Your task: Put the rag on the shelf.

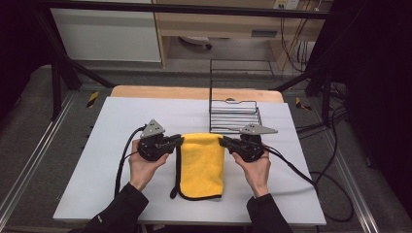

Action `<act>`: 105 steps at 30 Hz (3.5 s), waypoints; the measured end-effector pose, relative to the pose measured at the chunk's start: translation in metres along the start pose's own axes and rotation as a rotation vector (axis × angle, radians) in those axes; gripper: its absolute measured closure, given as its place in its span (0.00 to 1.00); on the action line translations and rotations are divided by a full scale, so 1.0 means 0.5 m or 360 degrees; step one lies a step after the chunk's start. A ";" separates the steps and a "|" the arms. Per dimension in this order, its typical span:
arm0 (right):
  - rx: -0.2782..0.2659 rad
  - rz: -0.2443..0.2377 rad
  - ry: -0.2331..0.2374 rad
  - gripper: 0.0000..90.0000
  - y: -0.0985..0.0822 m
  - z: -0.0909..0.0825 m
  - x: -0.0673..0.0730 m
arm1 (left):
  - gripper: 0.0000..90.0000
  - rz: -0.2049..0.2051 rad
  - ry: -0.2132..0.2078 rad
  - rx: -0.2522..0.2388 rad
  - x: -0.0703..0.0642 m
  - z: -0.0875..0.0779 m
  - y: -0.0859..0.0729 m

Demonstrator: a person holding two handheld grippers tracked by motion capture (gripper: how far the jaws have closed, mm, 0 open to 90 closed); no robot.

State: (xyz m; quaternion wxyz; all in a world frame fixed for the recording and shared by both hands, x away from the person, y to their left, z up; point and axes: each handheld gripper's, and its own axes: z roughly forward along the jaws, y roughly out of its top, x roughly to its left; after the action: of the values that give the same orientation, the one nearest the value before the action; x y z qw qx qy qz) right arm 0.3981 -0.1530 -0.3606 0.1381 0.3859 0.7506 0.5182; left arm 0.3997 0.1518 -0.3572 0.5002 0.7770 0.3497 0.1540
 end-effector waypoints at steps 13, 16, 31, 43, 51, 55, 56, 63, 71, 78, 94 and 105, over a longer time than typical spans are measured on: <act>-0.0121 -0.0075 -0.0044 0.94 0.041 -0.040 0.017 | 0.89 0.0051 0.0013 -0.0134 -0.021 -0.027 0.040; -0.0141 -0.0086 -0.0050 0.94 0.048 -0.046 0.019 | 0.89 0.0066 0.0022 -0.0164 -0.027 -0.033 0.051; -0.0268 -0.0167 -0.0105 0.94 0.096 -0.089 0.028 | 0.89 0.0100 0.0054 -0.0312 -0.046 -0.044 0.098; -0.0359 -0.0182 -0.0150 0.94 0.114 -0.114 0.027 | 0.89 0.0108 0.0062 -0.0394 -0.057 -0.038 0.133; -0.0422 -0.0183 -0.0190 0.94 0.130 -0.136 0.018 | 0.89 0.0125 0.0058 -0.0444 -0.068 -0.028 0.164; -0.0449 -0.0182 -0.0213 0.94 0.138 -0.145 0.011 | 0.89 0.0132 0.0051 -0.0472 -0.073 -0.023 0.180; -0.0464 -0.0183 -0.0223 0.94 0.142 -0.150 0.008 | 0.89 0.0130 0.0050 -0.0477 -0.074 -0.021 0.184; -0.0500 -0.0188 -0.0254 0.94 0.158 -0.164 -0.002 | 0.89 0.0126 0.0037 -0.0522 -0.080 -0.010 0.215; -0.0551 -0.0199 -0.0287 0.94 0.182 -0.182 -0.013 | 0.89 0.0132 0.0035 -0.0571 -0.086 -0.002 0.250; -0.0600 -0.0199 -0.0310 0.94 0.202 -0.197 -0.020 | 0.89 0.0141 0.0033 -0.0622 -0.094 0.001 0.281; -0.0729 -0.0233 -0.0384 0.94 0.269 -0.236 -0.035 | 0.89 0.0176 0.0034 -0.0720 -0.109 0.008 0.361; -0.0785 -0.0258 -0.0437 0.94 0.314 -0.255 -0.050 | 0.89 0.0186 0.0043 -0.0751 -0.112 0.020 0.417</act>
State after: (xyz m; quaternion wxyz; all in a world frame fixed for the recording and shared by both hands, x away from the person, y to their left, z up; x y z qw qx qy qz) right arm 0.4060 -0.2307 -0.1724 0.3690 0.3462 0.6046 0.6151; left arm 0.4470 0.0529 -0.1709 0.6536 0.6553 0.2652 0.2704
